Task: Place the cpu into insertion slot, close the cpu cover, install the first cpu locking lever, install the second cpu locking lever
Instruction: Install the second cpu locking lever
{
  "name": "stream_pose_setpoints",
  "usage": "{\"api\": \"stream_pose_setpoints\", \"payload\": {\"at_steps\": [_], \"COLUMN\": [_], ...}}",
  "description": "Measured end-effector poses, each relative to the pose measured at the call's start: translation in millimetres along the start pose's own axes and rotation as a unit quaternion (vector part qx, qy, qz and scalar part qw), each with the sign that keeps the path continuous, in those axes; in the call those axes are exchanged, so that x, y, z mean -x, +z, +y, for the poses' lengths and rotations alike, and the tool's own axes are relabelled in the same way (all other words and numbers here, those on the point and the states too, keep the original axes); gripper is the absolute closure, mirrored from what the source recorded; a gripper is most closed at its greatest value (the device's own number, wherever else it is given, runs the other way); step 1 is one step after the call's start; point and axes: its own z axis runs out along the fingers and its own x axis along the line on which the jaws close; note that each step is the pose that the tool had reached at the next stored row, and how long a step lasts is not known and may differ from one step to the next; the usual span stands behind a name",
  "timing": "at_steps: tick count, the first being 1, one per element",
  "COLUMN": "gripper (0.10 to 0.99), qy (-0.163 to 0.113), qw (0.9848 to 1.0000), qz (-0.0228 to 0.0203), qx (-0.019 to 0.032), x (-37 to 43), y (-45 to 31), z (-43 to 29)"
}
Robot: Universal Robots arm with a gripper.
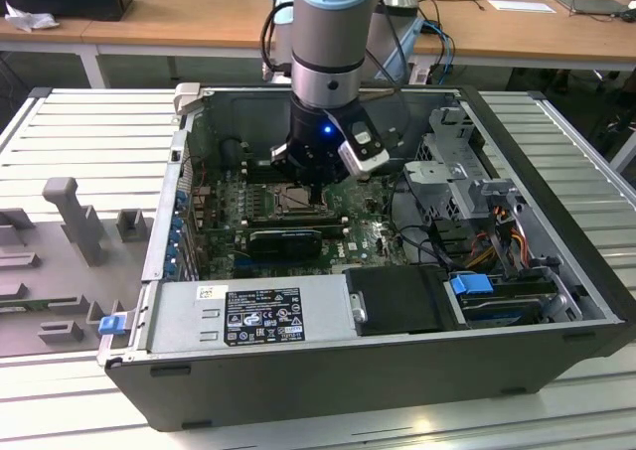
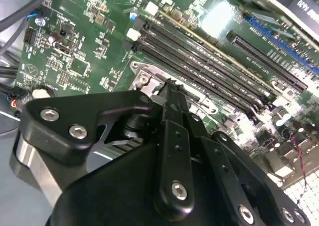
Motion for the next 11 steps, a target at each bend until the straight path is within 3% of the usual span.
{"api": "stream_pose_setpoints", "payload": {"at_steps": [1,3,7,8,11], "gripper": [0.980,0.980,0.980,0.980,0.980], "qy": [0.000,0.000,-0.001,-0.001,-0.001], "qw": [1.0000,1.0000,1.0000,1.0000,1.0000], "qz": [-0.0001,-0.0002,-0.0003,-0.0002,-0.0003], "qx": [0.0043,0.0076,0.0078,0.0079,0.0091], "x": [-2.0,-5.5,-16.7,-23.6,-34.4], "y": [-0.1,-0.2,-0.5,-0.6,1.4], "z": [-0.7,-2.0,-5.8,-5.8,-5.5]}}
